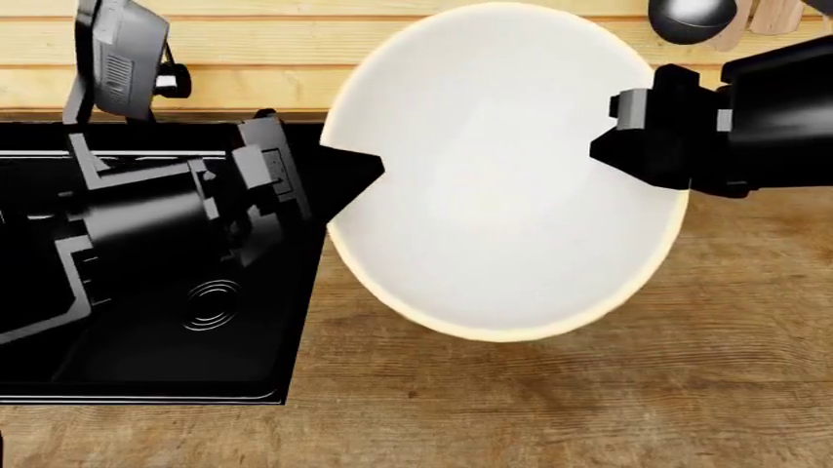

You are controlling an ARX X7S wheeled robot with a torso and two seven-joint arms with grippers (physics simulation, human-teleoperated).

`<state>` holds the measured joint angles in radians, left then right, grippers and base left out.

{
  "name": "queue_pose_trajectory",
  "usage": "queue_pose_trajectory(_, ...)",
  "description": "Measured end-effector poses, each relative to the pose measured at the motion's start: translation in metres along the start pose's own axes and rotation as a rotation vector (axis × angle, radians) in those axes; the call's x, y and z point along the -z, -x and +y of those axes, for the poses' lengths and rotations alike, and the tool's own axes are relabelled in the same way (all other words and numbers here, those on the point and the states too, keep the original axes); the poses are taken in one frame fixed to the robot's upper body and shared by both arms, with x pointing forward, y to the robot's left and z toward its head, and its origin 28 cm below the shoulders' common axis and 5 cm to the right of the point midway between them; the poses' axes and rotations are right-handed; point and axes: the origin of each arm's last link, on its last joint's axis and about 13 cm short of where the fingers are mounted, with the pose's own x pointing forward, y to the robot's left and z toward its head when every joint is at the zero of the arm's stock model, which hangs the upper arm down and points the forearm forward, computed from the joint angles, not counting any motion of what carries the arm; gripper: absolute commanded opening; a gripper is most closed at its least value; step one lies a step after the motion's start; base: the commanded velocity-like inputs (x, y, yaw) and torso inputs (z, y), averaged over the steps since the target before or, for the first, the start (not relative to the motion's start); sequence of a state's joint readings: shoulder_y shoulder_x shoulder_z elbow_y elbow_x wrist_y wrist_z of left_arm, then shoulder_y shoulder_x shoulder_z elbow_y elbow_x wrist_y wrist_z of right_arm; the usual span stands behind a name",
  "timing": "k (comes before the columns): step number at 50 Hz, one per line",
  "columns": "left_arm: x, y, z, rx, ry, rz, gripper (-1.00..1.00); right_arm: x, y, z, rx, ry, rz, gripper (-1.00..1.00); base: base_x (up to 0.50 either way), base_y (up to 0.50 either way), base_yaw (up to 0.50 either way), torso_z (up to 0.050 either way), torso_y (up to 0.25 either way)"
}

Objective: Stack the bowls in the sink.

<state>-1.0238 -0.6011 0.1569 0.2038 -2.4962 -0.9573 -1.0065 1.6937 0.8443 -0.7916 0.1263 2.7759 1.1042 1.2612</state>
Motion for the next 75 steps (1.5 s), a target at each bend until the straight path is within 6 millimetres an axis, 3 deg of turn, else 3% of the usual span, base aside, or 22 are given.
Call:
queue_pose_trajectory(11, 0.001, -0.016, 0.006, 0.027, 0.014, 0.028, 1.0, -0.001, -0.002, 0.001, -0.011, 0.005, 0.0, -1.0, 0.0, 0.0, 0.0, 0.0, 0.0)
queue_pose_trajectory(12, 0.001, -0.017, 0.007, 0.03, 0.016, 0.03, -1.0, -0.001, -0.002, 0.001, -0.012, 0.005, -0.001, -1.0, 0.0, 0.0, 0.0, 0.0, 0.0)
queue_pose_trajectory(28, 0.003, -0.03, 0.013, 0.05, 0.032, 0.048, -1.0, -0.001, -0.005, 0.0, -0.009, 0.01, -0.001, -1.0, 0.0, 0.0, 0.0, 0.0, 0.001)
queue_pose_trajectory(29, 0.003, -0.031, 0.013, 0.048, 0.032, 0.047, -1.0, 0.0, -0.005, 0.0, -0.01, 0.01, 0.0, 1.0, 0.0, 0.0, 0.0, 0.0, 0.0)
queue_pose_trajectory(60, -0.011, -0.021, 0.006, -0.028, -0.028, 0.008, -1.0, -0.001, 0.005, 0.003, -0.111, -0.02, -0.039, 1.0, 0.0, 0.0, 0.0, 0.0, 0.0)
queue_pose_trajectory(75, -0.013, -0.019, 0.005, -0.166, -0.1, 0.001, -1.0, 0.002, 0.007, 0.004, -0.129, -0.016, -0.053, 1.0, 0.0, 0.0, 0.0, 0.0, 0.0)
